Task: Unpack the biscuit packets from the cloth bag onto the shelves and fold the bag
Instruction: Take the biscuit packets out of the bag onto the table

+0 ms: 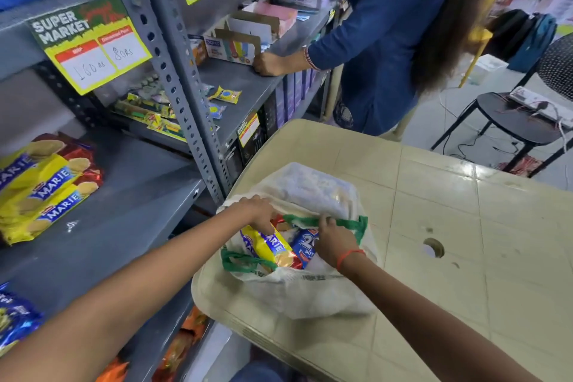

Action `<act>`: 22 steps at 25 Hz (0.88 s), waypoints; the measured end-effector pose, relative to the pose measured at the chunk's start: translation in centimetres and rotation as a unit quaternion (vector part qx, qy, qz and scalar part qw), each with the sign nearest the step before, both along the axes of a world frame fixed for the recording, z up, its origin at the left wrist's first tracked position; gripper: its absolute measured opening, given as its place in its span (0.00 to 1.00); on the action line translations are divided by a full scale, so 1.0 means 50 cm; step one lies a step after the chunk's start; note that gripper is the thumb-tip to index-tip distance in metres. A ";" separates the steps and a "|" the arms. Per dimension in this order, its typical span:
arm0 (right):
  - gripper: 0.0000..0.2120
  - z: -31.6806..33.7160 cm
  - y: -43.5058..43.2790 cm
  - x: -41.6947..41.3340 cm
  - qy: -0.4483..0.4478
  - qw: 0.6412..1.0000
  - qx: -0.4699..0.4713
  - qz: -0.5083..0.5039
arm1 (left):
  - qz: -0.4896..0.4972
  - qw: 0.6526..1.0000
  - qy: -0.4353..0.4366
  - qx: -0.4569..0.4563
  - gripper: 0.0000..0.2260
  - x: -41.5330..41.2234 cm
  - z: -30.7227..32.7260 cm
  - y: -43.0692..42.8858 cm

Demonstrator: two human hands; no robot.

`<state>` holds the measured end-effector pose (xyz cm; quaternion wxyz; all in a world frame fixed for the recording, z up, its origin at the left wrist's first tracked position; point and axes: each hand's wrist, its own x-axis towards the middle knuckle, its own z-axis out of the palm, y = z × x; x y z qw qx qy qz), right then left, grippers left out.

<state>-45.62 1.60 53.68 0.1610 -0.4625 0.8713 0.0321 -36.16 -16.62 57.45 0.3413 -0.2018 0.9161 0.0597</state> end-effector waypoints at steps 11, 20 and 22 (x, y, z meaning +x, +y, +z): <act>0.16 0.001 -0.041 0.062 0.076 0.956 -0.143 0.246 | -0.005 0.944 0.198 -0.263 0.45 -0.004 -0.001 -0.018; 0.40 0.006 -0.015 -0.040 0.104 0.991 -0.047 -0.064 | 0.059 0.949 0.274 -0.144 0.28 -0.013 0.059 -0.074; 0.48 0.016 -0.022 -0.088 0.098 0.991 -0.052 -0.070 | -0.013 0.925 0.367 -0.100 0.20 -0.024 0.061 -0.047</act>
